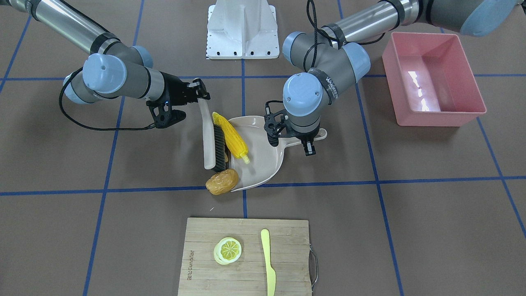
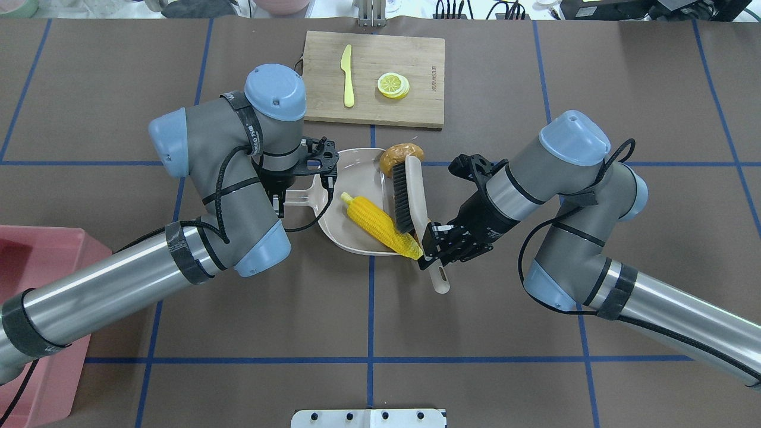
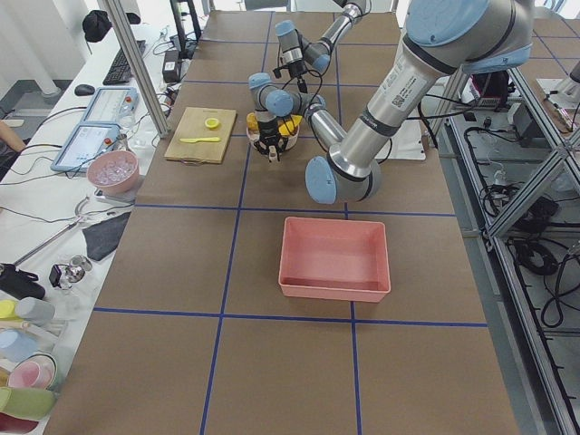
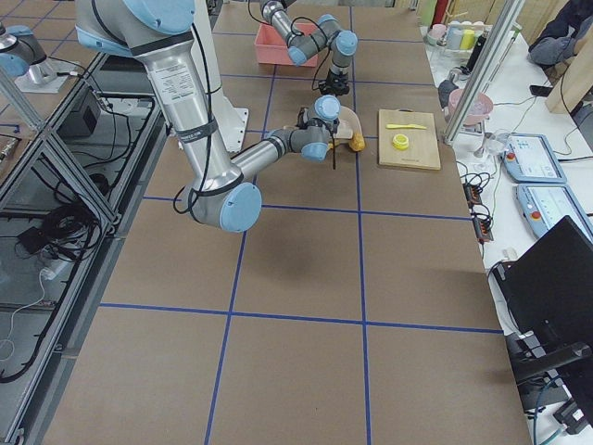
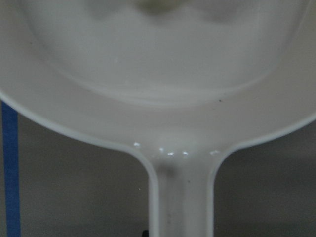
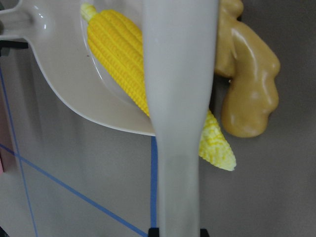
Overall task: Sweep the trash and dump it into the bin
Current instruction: 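Sweep the corn, potato and ginger into the dustpan with the right brush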
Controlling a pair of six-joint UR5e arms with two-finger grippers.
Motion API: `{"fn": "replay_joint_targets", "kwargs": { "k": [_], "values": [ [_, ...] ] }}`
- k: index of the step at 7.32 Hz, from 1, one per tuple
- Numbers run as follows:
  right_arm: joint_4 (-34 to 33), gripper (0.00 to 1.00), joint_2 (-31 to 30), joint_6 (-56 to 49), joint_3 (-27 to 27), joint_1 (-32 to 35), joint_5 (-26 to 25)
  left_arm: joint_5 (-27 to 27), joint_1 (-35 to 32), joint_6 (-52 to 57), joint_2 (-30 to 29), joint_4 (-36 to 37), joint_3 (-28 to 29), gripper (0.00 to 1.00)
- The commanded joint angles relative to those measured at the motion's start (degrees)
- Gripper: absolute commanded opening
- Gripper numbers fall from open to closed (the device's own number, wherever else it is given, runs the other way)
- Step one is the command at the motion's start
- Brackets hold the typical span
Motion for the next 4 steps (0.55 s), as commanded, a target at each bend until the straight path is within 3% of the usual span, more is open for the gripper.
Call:
{"fn": "replay_joint_targets", "kwargs": {
  "k": [1, 2, 4],
  "values": [
    [-1.8, 0.0, 0.0, 2.2, 2.3, 1.4, 1.3, 0.0, 0.0, 0.1, 0.1, 0.0, 0.0, 0.0],
    [-6.4, 0.0, -0.2, 2.1, 4.7, 3.7, 3.3, 0.0, -0.1, 0.2, 0.0, 0.0, 0.0, 0.0],
    [-7.4, 0.0, -2.7, -1.6, 5.1, 9.3, 7.6, 0.0, -0.1, 0.2, 0.0, 0.0, 0.1, 0.0]
  ]
}}
